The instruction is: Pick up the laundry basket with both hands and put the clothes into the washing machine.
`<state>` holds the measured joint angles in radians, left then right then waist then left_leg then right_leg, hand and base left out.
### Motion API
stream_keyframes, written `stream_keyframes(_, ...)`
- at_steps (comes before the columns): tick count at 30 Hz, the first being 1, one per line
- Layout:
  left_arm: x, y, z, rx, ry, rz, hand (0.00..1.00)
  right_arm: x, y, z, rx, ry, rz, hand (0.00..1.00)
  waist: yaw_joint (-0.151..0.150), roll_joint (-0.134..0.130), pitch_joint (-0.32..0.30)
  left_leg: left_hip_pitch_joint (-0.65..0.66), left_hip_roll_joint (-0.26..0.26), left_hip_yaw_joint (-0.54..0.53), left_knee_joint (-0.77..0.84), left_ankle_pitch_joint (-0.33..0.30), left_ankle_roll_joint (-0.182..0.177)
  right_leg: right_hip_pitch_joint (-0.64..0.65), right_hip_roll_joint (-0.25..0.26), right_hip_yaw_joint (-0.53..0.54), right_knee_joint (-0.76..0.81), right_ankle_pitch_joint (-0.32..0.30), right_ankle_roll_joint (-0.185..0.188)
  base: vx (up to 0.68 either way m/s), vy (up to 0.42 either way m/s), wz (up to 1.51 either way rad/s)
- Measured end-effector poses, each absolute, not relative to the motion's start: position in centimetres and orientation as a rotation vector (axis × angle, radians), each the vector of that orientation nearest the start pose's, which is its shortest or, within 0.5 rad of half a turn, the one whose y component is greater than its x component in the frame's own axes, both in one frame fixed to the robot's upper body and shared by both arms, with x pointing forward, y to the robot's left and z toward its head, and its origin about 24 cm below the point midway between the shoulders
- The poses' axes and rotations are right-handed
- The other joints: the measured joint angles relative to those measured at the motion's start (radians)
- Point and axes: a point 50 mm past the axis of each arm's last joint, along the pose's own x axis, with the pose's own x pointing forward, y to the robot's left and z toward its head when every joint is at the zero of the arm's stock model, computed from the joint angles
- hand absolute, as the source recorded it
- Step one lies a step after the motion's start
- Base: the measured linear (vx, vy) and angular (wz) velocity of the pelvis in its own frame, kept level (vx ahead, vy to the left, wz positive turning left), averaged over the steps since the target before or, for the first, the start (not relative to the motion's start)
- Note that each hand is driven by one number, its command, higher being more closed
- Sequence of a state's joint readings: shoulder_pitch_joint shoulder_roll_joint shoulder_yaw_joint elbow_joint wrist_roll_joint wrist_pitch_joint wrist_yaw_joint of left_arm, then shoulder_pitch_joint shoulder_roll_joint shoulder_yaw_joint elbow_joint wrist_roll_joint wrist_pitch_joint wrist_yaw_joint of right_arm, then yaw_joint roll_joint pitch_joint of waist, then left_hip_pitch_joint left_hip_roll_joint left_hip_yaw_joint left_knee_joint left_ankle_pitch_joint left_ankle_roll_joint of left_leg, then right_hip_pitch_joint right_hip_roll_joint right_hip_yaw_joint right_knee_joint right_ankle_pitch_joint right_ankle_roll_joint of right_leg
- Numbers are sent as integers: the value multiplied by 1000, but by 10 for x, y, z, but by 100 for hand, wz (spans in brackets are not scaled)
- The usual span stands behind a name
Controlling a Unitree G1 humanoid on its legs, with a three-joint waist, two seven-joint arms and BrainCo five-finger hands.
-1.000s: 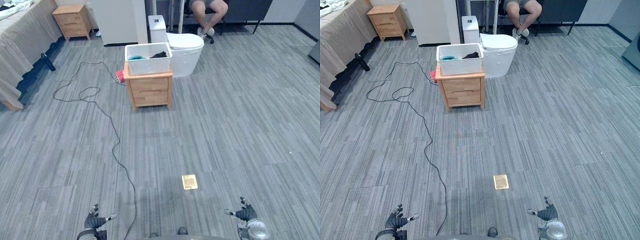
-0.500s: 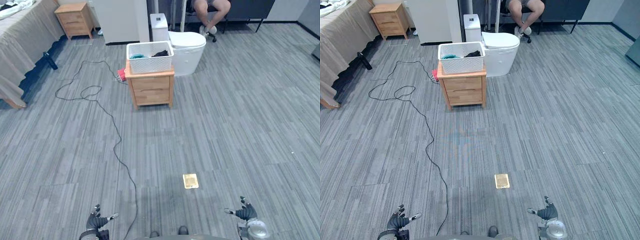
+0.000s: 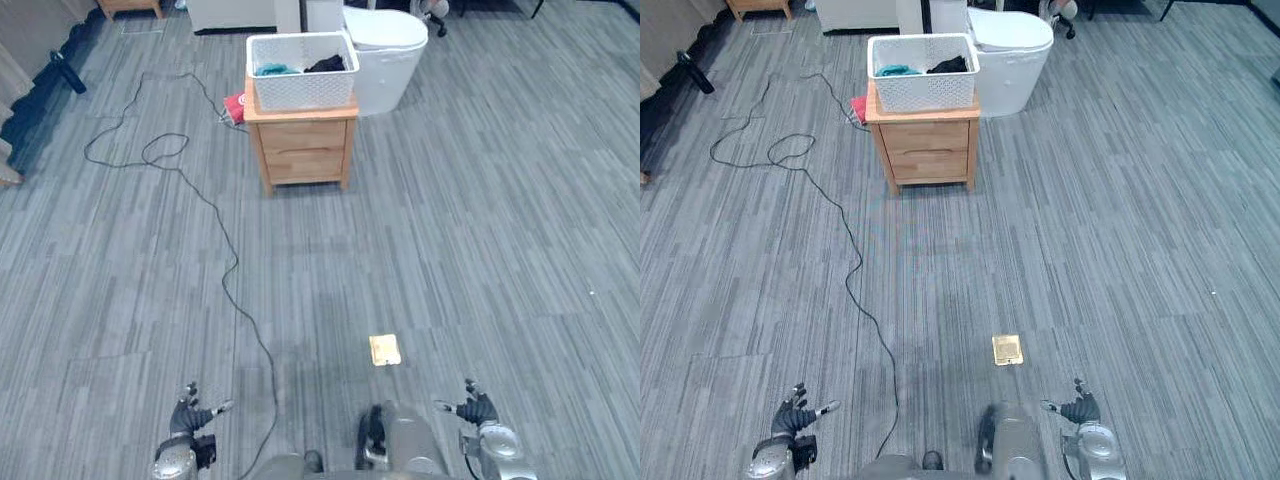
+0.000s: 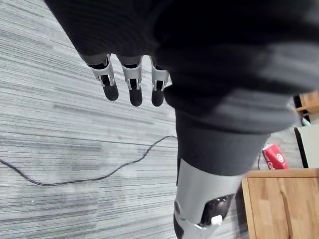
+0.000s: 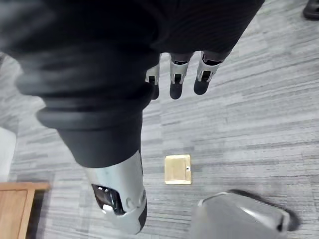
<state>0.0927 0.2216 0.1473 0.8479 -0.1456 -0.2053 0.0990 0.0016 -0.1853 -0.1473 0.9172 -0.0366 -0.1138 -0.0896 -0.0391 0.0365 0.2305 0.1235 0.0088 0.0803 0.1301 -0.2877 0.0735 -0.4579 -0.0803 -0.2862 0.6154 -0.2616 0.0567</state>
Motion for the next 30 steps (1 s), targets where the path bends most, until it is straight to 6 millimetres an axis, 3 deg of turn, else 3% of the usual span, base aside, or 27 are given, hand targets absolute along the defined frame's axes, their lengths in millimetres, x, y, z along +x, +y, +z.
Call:
stream_keyframes(1, 145, 261, -112, 74, 682, 403, 0, 162, -243, -120, -186, 779, -278, 0, -7, 2, 6, 11, 12, -8, -12, -4, -7, -18, 9, -9, -57, 19, -3, 464, -46, 58)
stream_keyframes(2, 154, 259, -109, 73, 660, 398, 0, 164, -243, -118, -181, 772, -280, 0, -15, -11, 24, 54, 26, -20, -29, -19, -34, -45, 28, -17, -202, 101, -9, 523, -72, 43)
stream_keyframes(4, 153, 257, -110, 80, 667, 390, 0, 163, -244, -118, -182, 771, -282, 0, -16, -30, 24, 98, 24, -30, -24, -49, -87, -58, 27, 5, -300, 177, -36, 602, -113, 40)
stream_keyframes(5, 151, 255, -112, 79, 677, 384, 0, 156, -245, -121, -184, 789, -285, 0, -20, -42, 19, 124, 30, -50, 0, -70, -122, -63, 27, 26, -253, 286, -105, 670, -179, 34)
stream_keyframes(6, 150, 250, -114, 66, 684, 378, 0, 158, -245, -119, -187, 779, -285, 0, -25, -21, 14, 96, 64, -51, 102, -75, -138, -75, 30, 11, -170, 245, -110, 679, -197, 29)
stream_keyframes(7, 150, 249, -115, 63, 686, 376, 0, 161, -244, -117, -187, 765, -280, 0, -26, -17, 16, 67, 76, -47, 190, -60, -164, -69, 36, 7, -147, 207, -109, 548, -172, 11)
stream_keyframes(8, 150, 247, -115, 53, 686, 378, 0, 164, -243, -115, -185, 750, -276, 0, -26, -8, 23, 5, 93, -37, 349, -10, -211, -36, 51, 1, -134, 165, -118, 743, -236, 0)
stream_keyframes(9, 145, 244, -118, 26, 695, 394, 0, 166, -242, -113, -184, 733, -271, 0, -17, 6, 30, -79, 129, -35, 616, 152, -219, 46, 82, 3, -143, 114, -125, 881, -263, -14)
stream_keyframes(10, 141, 241, -119, 9, 698, 405, 0, 170, -238, -110, -179, 710, -261, 0, -6, 14, 37, -177, 184, -24, 894, 178, -229, 148, 116, 9, -179, 81, -134, 869, -246, -25)
stream_keyframes(11, 141, 241, -119, 8, 694, 405, 0, 172, -234, -109, -167, 698, -257, 0, 1, 12, 39, -219, 207, -5, 993, 168, -214, 192, 127, 16, -196, 70, -143, 664, -143, -31)
stream_keyframes(12, 144, 241, -117, 8, 680, 404, 0, 175, -227, -107, -142, 674, -249, 0, 25, -7, 41, -308, 238, 45, 1114, 137, -164, 285, 134, 39, -240, 50, -143, 635, -108, -28)
stream_keyframes(13, 147, 240, -113, 5, 658, 401, 0, 178, -221, -106, -114, 651, -251, 0, 42, -25, 41, -385, 251, 94, 1123, 119, -135, 370, 130, 59, -306, 44, -141, 625, -95, -24)
stream_keyframes(15, 152, 238, -109, -1, 626, 396, 0, 180, -217, -104, -90, 632, -251, 0, 57, -37, 34, -503, 264, 159, 1015, 102, -114, 489, 127, 82, -429, 44, -140, 623, -41, -21)
stream_keyframes(17, 152, 239, -108, 1, 622, 397, 0, 184, -217, -102, -91, 626, -247, 0, 71, -44, 36, -569, 242, 212, 760, 94, -109, 579, 110, 96, -508, 35, -123, 619, 44, -26)
stream_keyframes(18, 151, 239, -109, -6, 626, 404, 0, 184, -218, -104, -90, 636, -254, 0, 83, -57, 43, -575, 197, 221, 519, 107, -116, 630, 87, 107, -539, 27, -106, 621, 126, -46)
stream_keyframes(19, 147, 238, -111, -10, 635, 407, 0, 180, -220, -107, -89, 654, -265, 0, 95, -58, 36, -554, 149, 195, 248, 162, -138, 672, 70, 111, -561, 12, -79, 758, 200, -52)
stream_keyframes(20, 143, 237, -113, -12, 647, 408, 0, 178, -222, -108, -93, 663, -272, 0, 103, -51, 31, -548, 134, 170, 152, 198, -131, 689, 69, 122, -567, 0, -55, 633, 214, -67)
stream_keyframes(21, 136, 238, -116, -9, 672, 419, 0, 172, -223, -113, -97, 697, -281, 0, 116, -62, 13, -551, 108, 130, 147, 337, -89, 722, 50, 144, -562, -35, 5, 670, 261, -34)
stream_keyframes(22, 129, 242, -120, -6, 701, 434, 0, 167, -218, -118, -86, 723, -279, 0, 103, -105, -14, -570, 58, 121, 201, 324, -41, 723, 2, 145, -524, -48, 27, 578, 215, -10)
stream_keyframes(23, 132, 240, -120, -12, 699, 429, 0, 164, -220, -119, -87, 728, -287, 0, 95, -113, -22, -571, 45, 115, 223, 302, -24, 696, -19, 148, -464, -46, 30, 743, 255, 35)
stream_keyframes(24, 134, 236, -120, -20, 693, 421, 0, 160, -223, -120, -85, 740, -301, 0, 91, -115, -22, -563, 34, 120, 255, 263, -16, 658, -45, 153, -338, -26, 68, 725, 245, 35)
stream_keyframes(25, 131, 237, -122, -17, 708, 422, 0, 156, -224, -122, -81, 755, -311, 0, 80, -123, -22, -518, 7, 117, 275, 207, -9, 588, -76, 160, -113, 30, 118, 826, 286, 34)
stream_keyframes(26, 129, 239, -123, -10, 723, 425, 0, 154, -224, -123, -84, 760, -309, 0, 72, -126, -21, -467, -11, 112, 276, 167, 4, 525, -108, 171, 90, 102, 107, 800, 244, 21)
stream_keyframes(27, 125, 240, -125, -7, 741, 430, 0, 155, -223, -123, -99, 760, -295, 0, 64, -121, -17, -383, -21, 113, 268, 118, 10, 444, -135, 175, 315, 83, 64, 646, 165, 7)
stream_keyframes(29, 121, 240, -127, 0, 755, 425, 0, 157, -218, -123, -120, 757, -260, 0, 54, -96, -14, -235, -14, 108, 212, 79, 7, 363, -146, 124, 430, 32, -17, 584, 104, -6)
stream_keyframes(30, 124, 242, -125, 6, 748, 423, 0, 158, -214, -122, -126, 750, -239, 0, 52, -81, -11, -144, 0, 104, 159, 74, 2, 304, -133, 68, 394, -1, -38, 555, 62, 0)
